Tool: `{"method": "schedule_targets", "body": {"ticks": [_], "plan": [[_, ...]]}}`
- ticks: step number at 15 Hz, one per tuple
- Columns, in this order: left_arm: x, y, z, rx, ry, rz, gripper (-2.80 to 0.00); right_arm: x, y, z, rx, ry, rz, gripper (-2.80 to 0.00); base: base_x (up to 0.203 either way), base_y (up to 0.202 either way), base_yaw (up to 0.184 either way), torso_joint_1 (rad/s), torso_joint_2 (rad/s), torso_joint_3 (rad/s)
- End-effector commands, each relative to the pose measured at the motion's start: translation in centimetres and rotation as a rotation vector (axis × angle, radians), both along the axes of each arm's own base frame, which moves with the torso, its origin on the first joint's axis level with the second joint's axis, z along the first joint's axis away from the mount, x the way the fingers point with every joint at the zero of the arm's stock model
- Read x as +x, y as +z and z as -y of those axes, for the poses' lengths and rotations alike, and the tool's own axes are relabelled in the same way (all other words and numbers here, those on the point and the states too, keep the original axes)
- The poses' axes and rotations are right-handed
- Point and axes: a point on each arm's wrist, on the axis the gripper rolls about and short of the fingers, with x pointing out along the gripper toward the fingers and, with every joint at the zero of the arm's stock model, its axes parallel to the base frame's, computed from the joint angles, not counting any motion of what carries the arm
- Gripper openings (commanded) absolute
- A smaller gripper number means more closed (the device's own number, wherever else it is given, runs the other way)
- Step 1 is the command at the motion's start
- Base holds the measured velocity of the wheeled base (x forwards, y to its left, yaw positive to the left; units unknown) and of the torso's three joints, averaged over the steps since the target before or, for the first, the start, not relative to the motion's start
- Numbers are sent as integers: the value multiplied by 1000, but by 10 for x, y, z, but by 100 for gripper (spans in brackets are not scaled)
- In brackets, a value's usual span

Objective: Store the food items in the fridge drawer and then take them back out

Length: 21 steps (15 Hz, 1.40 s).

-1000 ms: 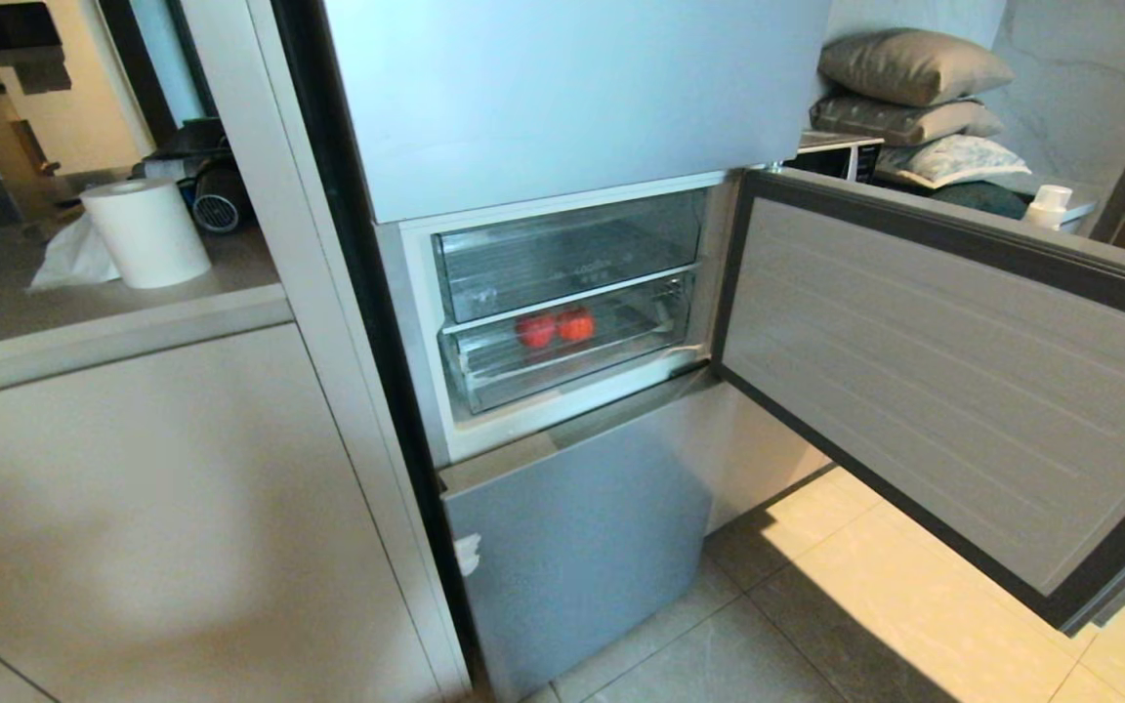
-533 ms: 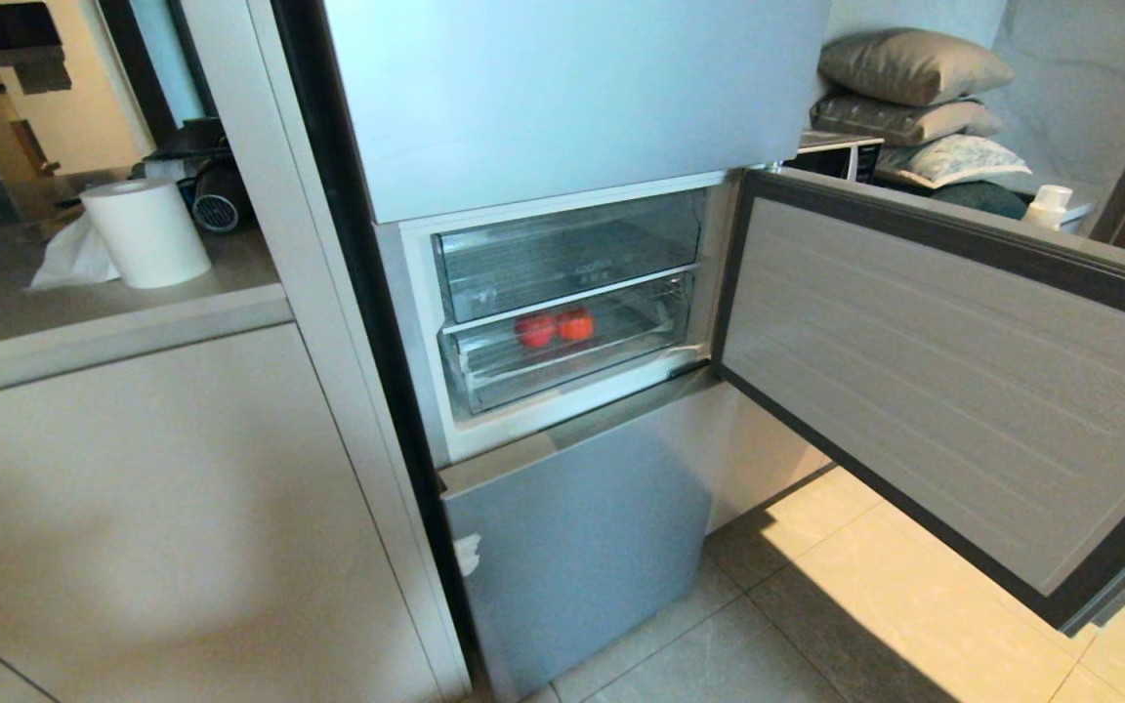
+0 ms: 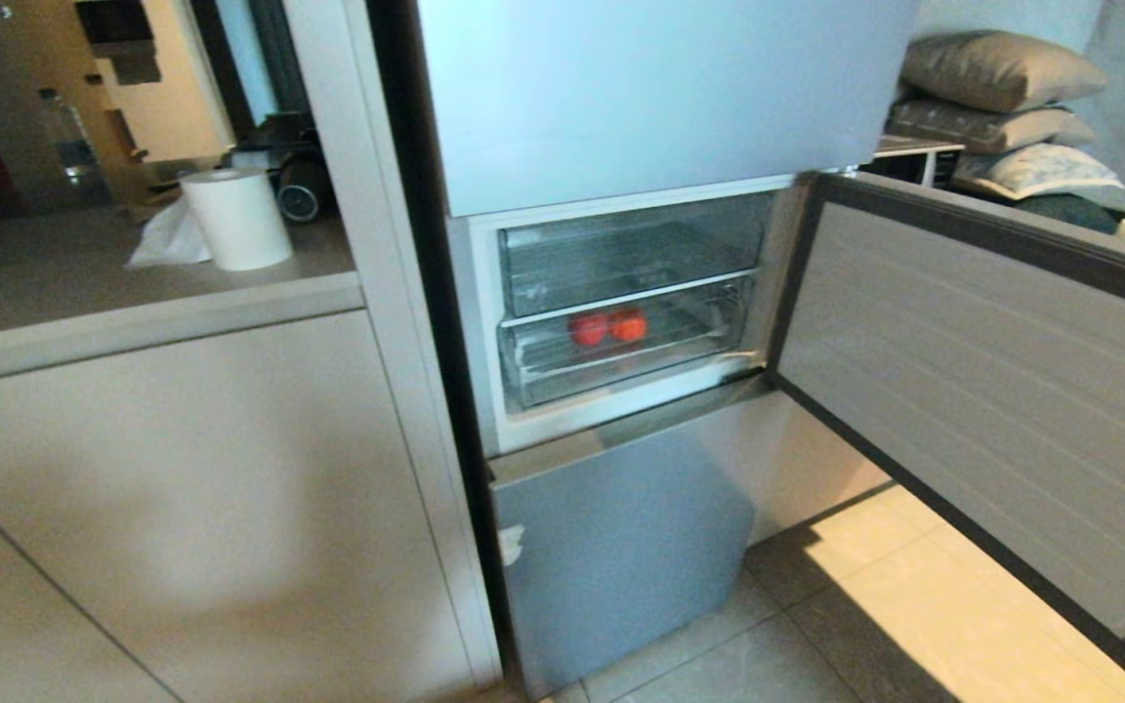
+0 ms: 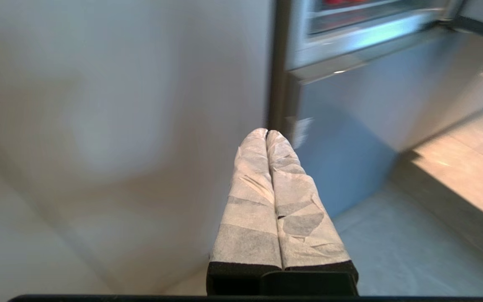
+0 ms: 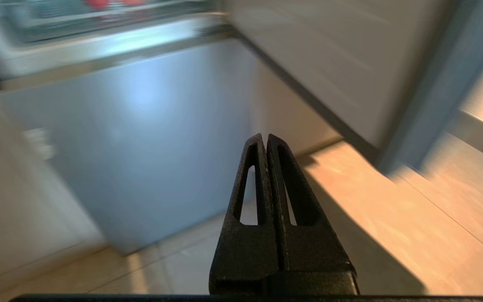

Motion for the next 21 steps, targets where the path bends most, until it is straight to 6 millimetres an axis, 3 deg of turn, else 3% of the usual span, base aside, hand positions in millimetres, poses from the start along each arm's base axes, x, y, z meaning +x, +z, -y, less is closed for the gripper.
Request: {"method": "schedule_targets", "body": {"ticks": [1,11,15,18,21], "plan": [[0,0,0,0,1,1,-280,0,0,0,0,0,0,-280,1,-13,177,-7,2,-2],[0,0,0,0,1,1,-280,0,0,0,-1,1,0,-280,2,-8,173,2,1,1],[0,0,0,0,1,1,-280,0,1,0,-24,4,-1,-280,0,-4,41,2,0,1],[0,0,0,0,-1,1,-280,4,26,0,-17,12,-63,-280,0,0,0,0,0,0],[0,0,0,0,1,1,-280,43,58,-2,38,58,-276,-280,0,0,0,0,0,0]]}}
